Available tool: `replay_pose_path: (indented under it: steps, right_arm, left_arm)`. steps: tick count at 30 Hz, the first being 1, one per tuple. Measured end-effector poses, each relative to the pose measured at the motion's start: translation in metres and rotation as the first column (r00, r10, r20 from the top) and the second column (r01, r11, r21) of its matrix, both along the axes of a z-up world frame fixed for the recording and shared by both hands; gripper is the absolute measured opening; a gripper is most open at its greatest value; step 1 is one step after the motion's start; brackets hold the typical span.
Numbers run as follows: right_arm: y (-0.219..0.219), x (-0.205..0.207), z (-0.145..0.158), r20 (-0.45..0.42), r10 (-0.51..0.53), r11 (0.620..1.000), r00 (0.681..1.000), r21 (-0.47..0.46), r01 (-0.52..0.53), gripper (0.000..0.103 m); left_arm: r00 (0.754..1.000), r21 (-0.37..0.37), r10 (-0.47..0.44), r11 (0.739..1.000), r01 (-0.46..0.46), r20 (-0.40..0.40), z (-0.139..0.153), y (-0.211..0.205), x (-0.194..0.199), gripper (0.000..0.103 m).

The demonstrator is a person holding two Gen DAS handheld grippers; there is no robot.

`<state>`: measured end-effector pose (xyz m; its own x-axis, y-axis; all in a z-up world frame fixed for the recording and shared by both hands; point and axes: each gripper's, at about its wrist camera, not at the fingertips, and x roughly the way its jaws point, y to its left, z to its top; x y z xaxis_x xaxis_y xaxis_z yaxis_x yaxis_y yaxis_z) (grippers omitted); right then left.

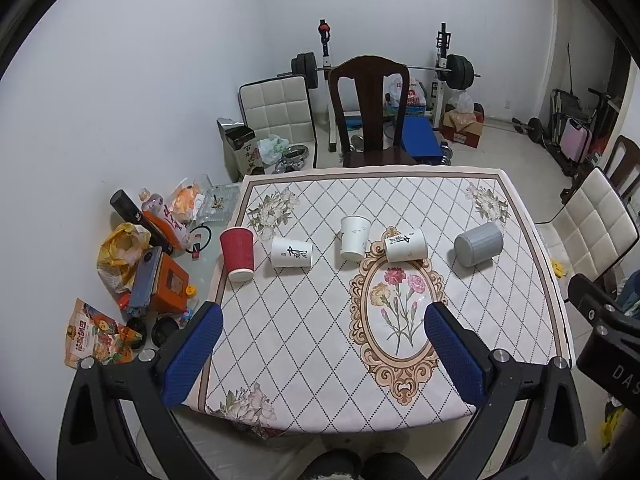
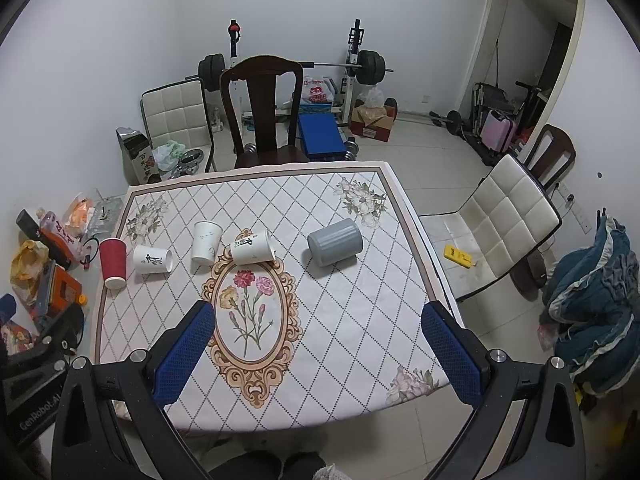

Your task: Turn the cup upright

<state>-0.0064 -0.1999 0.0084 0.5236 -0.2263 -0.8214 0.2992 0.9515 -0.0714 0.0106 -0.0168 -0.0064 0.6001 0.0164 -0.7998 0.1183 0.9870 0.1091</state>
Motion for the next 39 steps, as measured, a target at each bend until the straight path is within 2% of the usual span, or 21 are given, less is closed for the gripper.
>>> replay_pose_path:
  steps: [39]
  right_arm:
    - [-0.009, 0.001, 0.010, 0.011, 0.004, 1.000, 1.000, -0.010, -0.004, 0.103]
  left_arm:
    - [0.999, -0.022, 0.032, 0.999, -0.031, 0.040, 0.005, 0.002, 0.000, 0.103]
